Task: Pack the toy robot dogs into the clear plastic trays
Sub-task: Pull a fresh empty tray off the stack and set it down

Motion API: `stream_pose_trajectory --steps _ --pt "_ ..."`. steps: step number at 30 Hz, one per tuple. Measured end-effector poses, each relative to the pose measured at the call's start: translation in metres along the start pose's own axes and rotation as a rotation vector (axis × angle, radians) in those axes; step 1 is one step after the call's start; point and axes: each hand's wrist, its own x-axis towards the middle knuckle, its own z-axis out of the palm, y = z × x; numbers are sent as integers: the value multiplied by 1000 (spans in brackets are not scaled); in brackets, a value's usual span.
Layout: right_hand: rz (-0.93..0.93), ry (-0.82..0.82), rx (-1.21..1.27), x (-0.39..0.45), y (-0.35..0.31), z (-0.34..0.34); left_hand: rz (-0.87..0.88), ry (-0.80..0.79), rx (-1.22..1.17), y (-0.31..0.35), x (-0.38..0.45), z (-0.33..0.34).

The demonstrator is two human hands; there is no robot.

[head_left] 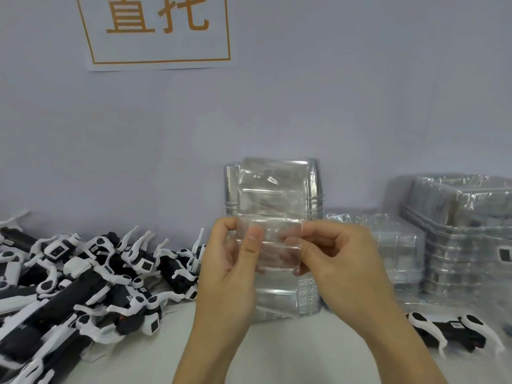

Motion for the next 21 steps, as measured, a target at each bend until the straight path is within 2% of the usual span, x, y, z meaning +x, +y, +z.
stream_pose_trajectory --steps 5,11,16,21 --pt "-29 133 11 0 -1 5 60 141 48 3 2 3" --pt "-57 178 6 0 -1 -4 113 286 150 4 3 3" --pt "-60 343 61 4 3 -48 89 572 130 8 14 -38" --pt "45 365 106 3 20 -82 120 668 64 21 17 -55"
